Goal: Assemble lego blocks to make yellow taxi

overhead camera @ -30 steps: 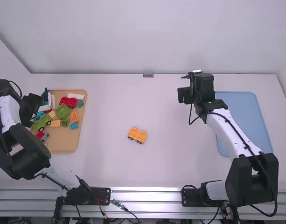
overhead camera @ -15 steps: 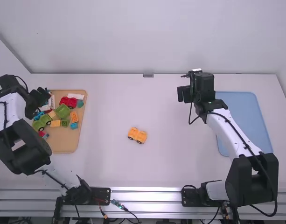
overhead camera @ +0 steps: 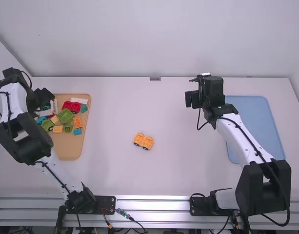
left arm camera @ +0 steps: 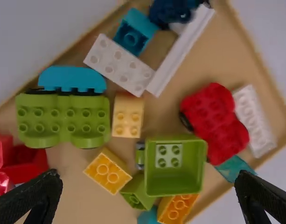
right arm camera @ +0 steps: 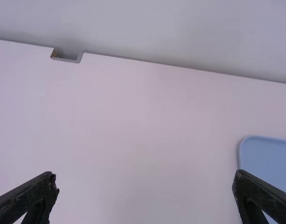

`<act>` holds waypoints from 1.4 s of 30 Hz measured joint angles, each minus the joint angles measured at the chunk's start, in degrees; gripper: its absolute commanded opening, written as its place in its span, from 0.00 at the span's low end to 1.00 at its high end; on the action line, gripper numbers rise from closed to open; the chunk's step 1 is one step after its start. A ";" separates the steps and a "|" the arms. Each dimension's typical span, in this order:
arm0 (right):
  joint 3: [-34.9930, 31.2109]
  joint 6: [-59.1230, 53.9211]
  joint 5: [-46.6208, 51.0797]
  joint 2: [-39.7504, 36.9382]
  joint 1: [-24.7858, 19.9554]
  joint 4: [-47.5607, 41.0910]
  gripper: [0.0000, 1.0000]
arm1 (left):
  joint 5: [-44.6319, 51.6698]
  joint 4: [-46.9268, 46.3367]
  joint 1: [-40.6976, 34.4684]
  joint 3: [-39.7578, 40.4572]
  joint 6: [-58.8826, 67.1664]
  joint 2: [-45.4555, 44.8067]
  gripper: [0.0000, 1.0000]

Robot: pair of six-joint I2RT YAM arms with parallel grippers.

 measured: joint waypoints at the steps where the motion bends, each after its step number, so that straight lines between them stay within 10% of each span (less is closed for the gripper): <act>1: 0.00 0.02 0.00 0.00 0.00 -0.02 0.99 | -0.31 -2.67 0.28 3.34 0.59 3.43 0.99; 8: 0.00 0.11 0.00 0.00 0.02 -0.04 0.99 | -0.42 -8.66 0.22 11.45 1.42 15.10 0.95; 42: 0.00 0.09 -0.24 0.00 0.00 -0.04 0.99 | 1.95 -1.66 0.07 7.78 1.46 15.37 0.59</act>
